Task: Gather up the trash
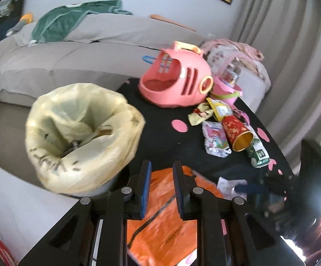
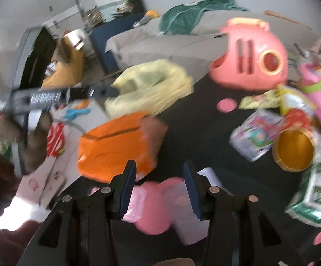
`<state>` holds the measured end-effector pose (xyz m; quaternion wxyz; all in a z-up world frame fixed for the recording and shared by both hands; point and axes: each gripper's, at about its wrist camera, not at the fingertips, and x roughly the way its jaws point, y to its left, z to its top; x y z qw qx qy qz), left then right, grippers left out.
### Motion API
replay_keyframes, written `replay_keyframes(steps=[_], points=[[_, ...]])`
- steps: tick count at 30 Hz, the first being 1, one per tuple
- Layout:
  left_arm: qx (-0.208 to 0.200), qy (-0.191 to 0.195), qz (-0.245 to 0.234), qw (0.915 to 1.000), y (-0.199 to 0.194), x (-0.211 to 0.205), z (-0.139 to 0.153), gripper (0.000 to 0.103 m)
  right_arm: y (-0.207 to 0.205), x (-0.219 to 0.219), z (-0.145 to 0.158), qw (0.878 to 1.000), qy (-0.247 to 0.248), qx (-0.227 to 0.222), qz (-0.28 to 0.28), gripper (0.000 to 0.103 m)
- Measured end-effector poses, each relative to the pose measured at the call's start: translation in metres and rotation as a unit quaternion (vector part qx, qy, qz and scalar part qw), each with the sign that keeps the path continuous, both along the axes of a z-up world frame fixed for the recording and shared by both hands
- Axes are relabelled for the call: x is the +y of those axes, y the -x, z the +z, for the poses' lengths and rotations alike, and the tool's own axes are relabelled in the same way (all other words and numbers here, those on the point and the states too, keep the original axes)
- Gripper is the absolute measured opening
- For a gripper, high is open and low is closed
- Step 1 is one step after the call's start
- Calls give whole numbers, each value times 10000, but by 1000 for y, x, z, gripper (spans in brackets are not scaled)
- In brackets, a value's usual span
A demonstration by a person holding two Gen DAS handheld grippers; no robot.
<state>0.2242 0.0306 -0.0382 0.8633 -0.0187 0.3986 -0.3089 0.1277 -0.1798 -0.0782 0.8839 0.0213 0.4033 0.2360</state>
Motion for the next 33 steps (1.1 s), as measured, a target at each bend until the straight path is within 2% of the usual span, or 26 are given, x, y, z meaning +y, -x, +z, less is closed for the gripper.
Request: replay_keyframes(steps=[3, 4, 7, 11, 14, 17, 20, 23, 25, 27, 29, 31, 33], points=[[38, 52, 322, 9995, 9, 19, -7, 32, 11, 17, -13, 9996, -34, 166, 246, 43], [88, 100, 493, 9987, 13, 27, -12, 38, 14, 24, -18, 9992, 53, 201, 327, 43], [315, 351, 886, 9950, 20, 44, -26, 46, 21, 44, -31, 9979, 405, 173, 471, 43], [651, 639, 1209, 9885, 28, 57, -45, 49, 26, 61, -44, 9940, 998, 119, 429, 43], [716, 523, 1305, 9875, 33, 55, -54, 50, 28, 54, -46, 9917, 1254, 33, 273, 42], [836, 437, 1311, 9869, 32, 50, -63, 50, 30, 36, -45, 9912, 1321, 31, -14, 43], [1036, 513, 1222, 9858, 29, 45, -72, 51, 30, 12, -43, 9906, 1322, 21, -351, 43], [1300, 553, 1113, 9837, 25, 34, -81, 50, 34, -8, -40, 9937, 1000, 55, -507, 43], [1337, 480, 1165, 9830, 24, 29, -84, 50, 39, -16, -36, 9955, 788, -1, -525, 43], [1366, 384, 1260, 9818, 23, 25, -86, 48, 44, -16, -31, 9964, 673, -111, -497, 43], [1396, 404, 1364, 9799, 22, 25, -86, 38, 45, -11, -28, 9969, 626, -231, -411, 44], [1411, 422, 1382, 9794, 21, 26, -86, 20, 46, -4, -27, 9967, 683, -291, -322, 44], [1365, 517, 1335, 9802, 23, 29, -83, 18, 42, 5, -29, 9955, 854, -304, -272, 44]])
